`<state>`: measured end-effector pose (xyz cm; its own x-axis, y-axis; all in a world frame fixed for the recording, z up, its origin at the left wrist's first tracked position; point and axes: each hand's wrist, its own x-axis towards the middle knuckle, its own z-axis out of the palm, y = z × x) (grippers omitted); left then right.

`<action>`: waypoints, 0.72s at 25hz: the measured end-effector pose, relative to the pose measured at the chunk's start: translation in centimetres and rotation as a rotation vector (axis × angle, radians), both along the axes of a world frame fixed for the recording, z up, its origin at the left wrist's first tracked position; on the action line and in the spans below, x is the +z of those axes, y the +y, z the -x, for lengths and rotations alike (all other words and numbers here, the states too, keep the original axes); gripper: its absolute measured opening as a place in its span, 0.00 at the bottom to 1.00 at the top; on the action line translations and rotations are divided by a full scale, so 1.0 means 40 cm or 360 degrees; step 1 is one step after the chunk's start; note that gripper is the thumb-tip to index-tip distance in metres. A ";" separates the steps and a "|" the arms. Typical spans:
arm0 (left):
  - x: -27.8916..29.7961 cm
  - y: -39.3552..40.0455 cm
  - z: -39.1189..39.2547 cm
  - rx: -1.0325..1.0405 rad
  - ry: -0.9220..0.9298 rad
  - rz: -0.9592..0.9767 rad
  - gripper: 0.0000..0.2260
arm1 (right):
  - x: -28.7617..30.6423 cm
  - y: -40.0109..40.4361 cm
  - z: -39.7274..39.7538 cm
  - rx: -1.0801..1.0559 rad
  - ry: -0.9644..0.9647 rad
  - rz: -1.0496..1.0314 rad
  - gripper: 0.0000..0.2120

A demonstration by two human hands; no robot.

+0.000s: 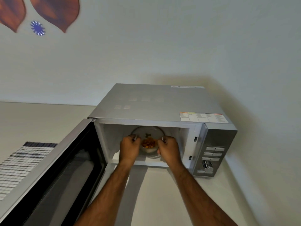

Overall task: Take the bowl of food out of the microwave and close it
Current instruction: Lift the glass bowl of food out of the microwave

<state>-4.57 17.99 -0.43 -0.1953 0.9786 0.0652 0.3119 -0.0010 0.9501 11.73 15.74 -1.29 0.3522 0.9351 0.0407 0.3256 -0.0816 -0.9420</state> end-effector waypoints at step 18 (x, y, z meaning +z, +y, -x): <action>-0.005 -0.583 0.057 0.0041 0.0157 -0.0002 0.09 | 0.031 -0.582 0.040 0.0123 -0.0126 0.0145 0.10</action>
<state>-6.85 -5.33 -0.62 -0.2128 0.9732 0.0866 0.4036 0.0068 0.9149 10.12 -7.55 -0.04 0.2782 0.9603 -0.0209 0.4070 -0.1376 -0.9030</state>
